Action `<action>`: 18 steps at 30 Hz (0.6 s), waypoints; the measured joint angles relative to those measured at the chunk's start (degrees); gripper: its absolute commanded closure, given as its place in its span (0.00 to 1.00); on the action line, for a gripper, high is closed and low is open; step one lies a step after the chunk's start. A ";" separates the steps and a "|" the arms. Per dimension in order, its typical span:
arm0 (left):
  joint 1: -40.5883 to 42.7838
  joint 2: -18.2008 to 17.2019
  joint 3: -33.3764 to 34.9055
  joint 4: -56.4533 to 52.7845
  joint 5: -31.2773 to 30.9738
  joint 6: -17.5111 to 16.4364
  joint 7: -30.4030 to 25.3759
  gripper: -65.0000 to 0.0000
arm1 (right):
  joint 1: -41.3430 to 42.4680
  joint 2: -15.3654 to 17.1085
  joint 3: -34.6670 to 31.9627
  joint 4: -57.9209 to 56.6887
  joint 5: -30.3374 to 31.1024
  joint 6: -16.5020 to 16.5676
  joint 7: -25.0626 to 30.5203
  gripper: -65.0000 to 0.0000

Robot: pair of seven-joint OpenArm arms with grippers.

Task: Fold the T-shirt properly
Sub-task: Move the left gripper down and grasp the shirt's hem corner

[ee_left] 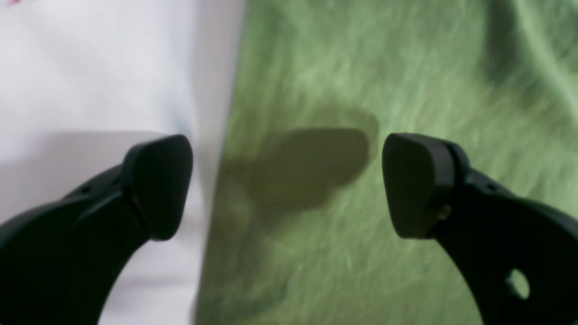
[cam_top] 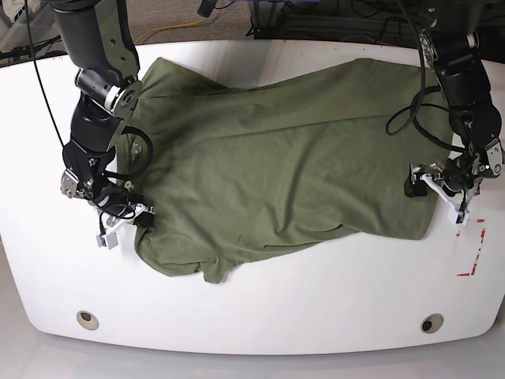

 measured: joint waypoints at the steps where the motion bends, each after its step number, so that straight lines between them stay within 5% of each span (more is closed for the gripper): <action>1: -0.59 -0.20 0.70 -0.94 0.00 -0.02 -0.46 0.01 | -0.04 0.00 0.00 0.00 0.00 0.00 0.00 1.00; 11: -5.05 1.49 1.75 -7.52 -0.24 -0.04 -4.02 0.16 | 0.07 0.02 0.00 0.00 0.02 0.00 0.00 1.00; 18: -4.96 2.47 1.70 -7.52 -0.26 -0.02 -3.63 0.57 | 0.07 0.00 0.00 0.00 0.00 0.00 0.00 1.00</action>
